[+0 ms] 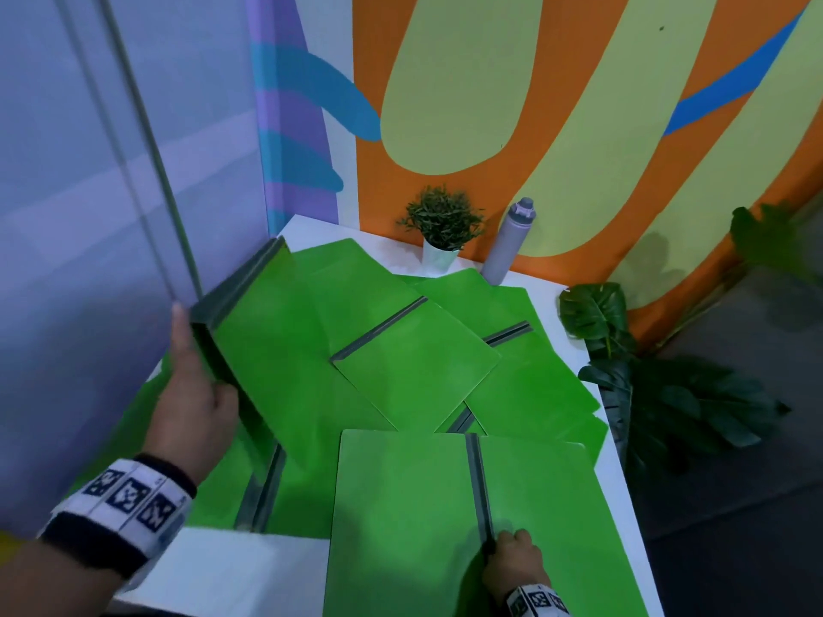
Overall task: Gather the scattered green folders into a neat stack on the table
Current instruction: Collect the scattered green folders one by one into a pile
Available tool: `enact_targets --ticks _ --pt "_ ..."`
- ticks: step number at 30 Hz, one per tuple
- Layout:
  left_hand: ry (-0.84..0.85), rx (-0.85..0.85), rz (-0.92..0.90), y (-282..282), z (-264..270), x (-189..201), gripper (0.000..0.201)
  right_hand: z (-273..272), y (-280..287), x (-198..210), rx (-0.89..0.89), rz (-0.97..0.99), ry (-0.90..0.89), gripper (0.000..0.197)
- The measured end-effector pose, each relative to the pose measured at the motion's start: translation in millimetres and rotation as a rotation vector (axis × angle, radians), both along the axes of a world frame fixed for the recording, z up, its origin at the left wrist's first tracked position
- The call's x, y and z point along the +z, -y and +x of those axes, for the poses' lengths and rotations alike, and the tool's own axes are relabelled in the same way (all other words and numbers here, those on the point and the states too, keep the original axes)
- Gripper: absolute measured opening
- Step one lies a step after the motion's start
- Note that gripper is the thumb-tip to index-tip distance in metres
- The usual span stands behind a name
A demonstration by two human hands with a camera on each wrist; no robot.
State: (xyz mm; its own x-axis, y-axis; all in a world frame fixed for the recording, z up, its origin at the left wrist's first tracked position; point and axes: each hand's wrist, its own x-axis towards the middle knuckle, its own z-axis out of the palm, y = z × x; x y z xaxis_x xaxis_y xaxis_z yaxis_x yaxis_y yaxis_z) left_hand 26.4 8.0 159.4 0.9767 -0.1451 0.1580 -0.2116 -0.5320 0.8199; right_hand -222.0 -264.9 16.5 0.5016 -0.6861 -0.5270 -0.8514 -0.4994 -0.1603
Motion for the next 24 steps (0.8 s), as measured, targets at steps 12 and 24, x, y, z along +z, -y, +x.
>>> enact_targets --ticks 12,24 --pt "-0.265 0.264 -0.345 -21.6 7.5 -46.6 0.029 27.9 13.0 92.3 -0.268 -0.213 0.818 0.011" --pt "-0.932 -0.043 -0.398 -17.3 0.5 -66.0 0.088 69.7 -39.4 118.4 0.331 -0.351 0.851 0.022"
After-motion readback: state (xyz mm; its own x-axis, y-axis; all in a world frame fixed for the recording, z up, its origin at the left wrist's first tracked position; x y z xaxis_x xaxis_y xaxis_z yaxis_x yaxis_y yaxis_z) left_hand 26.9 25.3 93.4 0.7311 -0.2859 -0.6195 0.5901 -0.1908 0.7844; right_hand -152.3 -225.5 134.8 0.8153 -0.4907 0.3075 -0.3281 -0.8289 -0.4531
